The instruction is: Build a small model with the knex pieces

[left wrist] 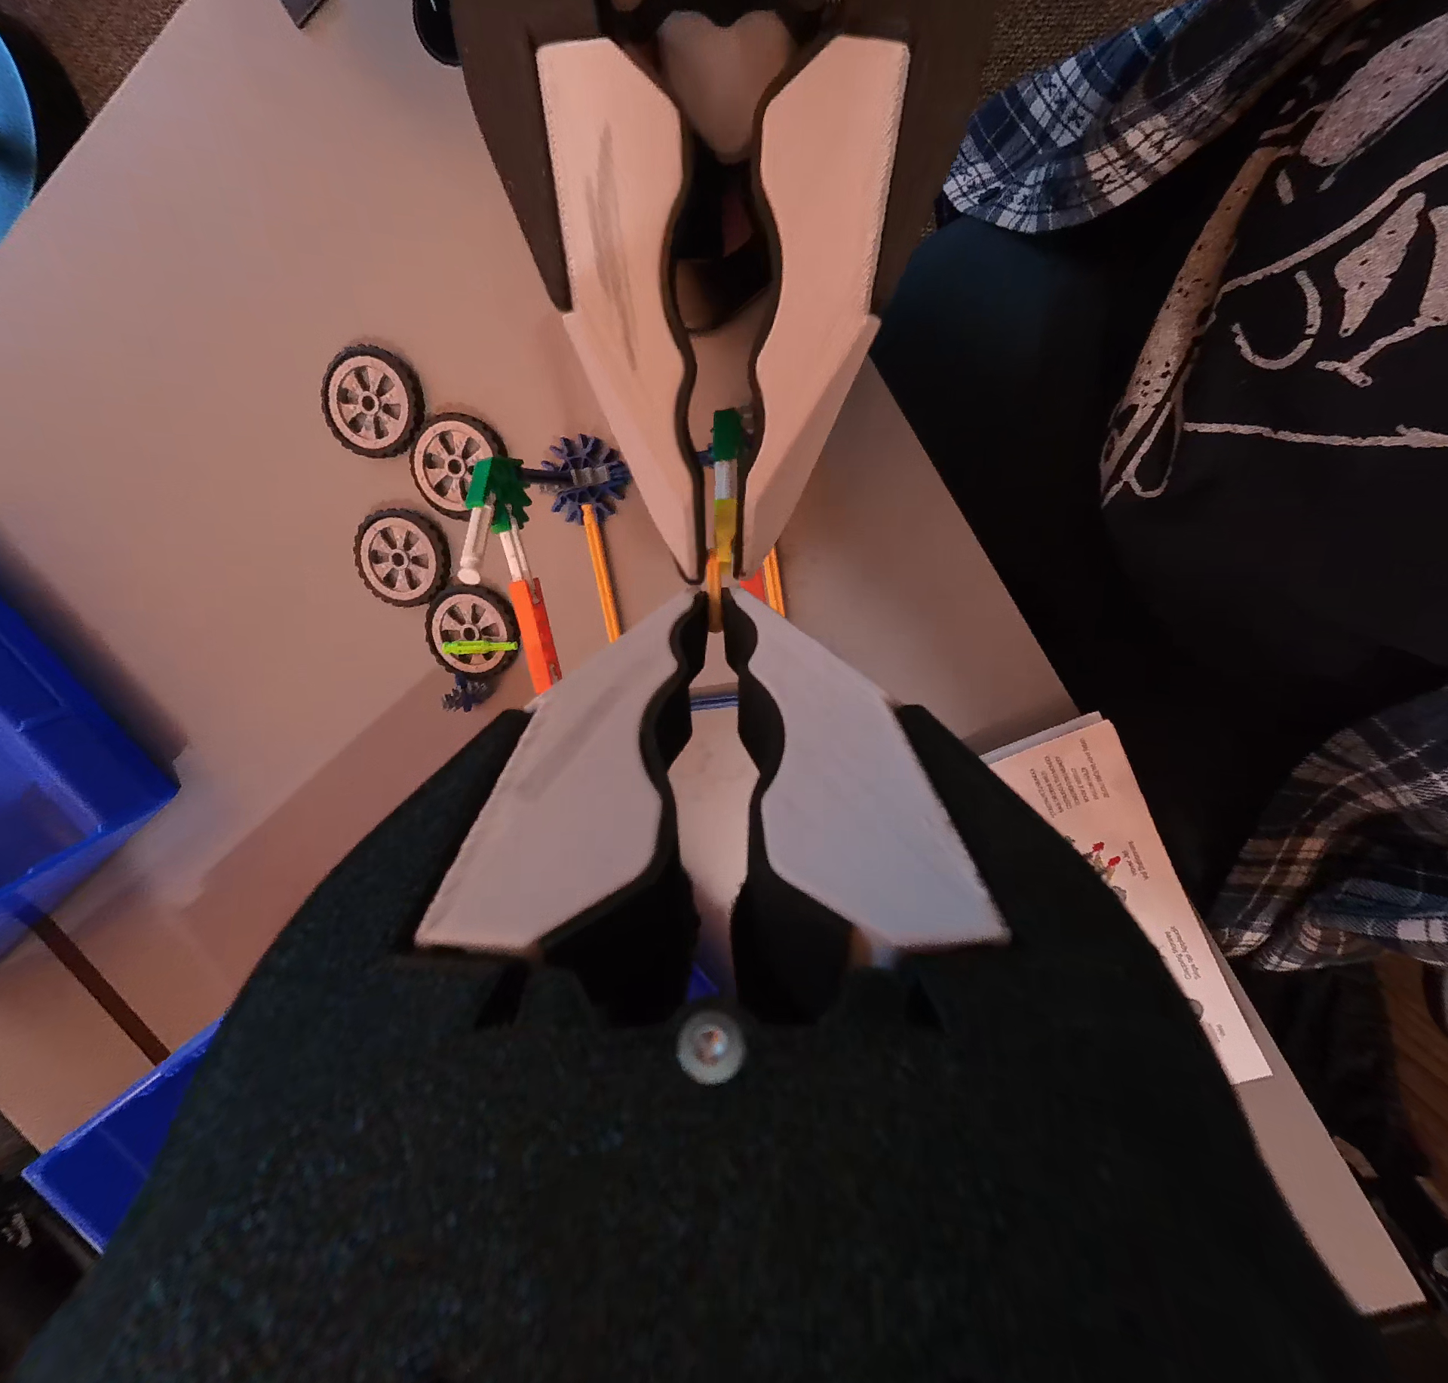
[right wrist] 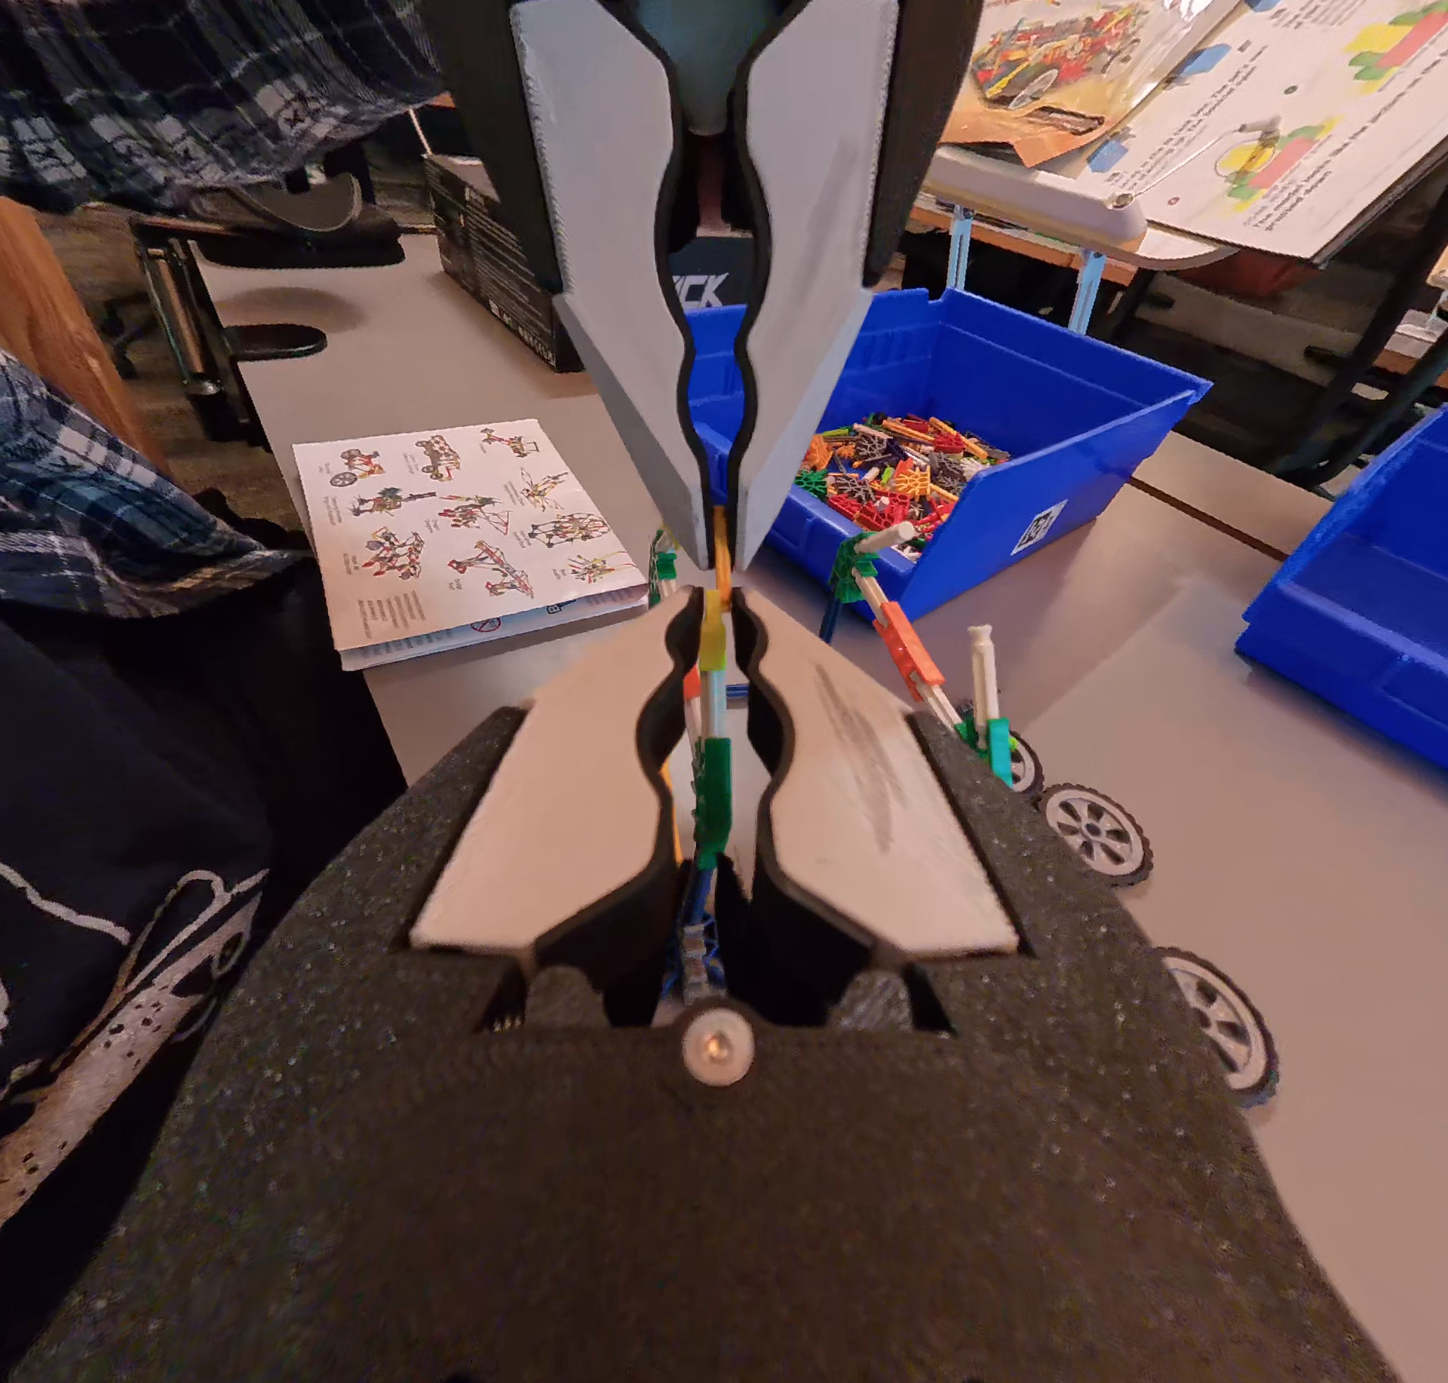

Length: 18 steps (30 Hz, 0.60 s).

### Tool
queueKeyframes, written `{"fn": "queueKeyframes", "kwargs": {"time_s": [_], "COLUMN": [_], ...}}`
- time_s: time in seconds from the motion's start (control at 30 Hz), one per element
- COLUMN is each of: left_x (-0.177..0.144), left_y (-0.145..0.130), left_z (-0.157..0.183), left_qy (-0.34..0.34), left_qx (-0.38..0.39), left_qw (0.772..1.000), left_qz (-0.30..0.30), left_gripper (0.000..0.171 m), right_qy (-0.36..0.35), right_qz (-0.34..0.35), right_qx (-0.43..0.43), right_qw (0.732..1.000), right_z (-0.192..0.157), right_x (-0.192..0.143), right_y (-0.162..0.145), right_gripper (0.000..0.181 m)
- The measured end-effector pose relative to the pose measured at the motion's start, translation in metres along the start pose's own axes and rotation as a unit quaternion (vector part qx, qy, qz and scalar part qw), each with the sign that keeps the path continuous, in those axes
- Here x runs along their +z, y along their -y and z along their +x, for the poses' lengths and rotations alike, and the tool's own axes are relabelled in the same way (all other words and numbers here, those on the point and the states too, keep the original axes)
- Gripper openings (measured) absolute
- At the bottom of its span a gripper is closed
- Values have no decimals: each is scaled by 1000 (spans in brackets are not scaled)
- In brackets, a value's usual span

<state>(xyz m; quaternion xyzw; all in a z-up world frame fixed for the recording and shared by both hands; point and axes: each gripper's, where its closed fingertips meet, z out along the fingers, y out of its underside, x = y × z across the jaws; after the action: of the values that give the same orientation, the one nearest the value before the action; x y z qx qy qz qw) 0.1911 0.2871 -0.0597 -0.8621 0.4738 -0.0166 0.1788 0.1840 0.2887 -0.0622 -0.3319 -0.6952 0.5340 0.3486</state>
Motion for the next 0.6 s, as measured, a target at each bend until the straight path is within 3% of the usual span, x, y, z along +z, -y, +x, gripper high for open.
{"fn": "queueKeyframes", "kwargs": {"time_s": [0.6], "left_x": [2], "left_y": [-3], "left_z": [3], "left_qy": [-13], "left_qx": [0], "left_qw": [1000], "left_qz": [1], "left_gripper": [2], "right_qy": [23], "right_qz": [-7], "right_qx": [-18], "right_qw": [1000], "right_z": [-4], "right_x": [2], "right_y": [1], "right_gripper": [1]}}
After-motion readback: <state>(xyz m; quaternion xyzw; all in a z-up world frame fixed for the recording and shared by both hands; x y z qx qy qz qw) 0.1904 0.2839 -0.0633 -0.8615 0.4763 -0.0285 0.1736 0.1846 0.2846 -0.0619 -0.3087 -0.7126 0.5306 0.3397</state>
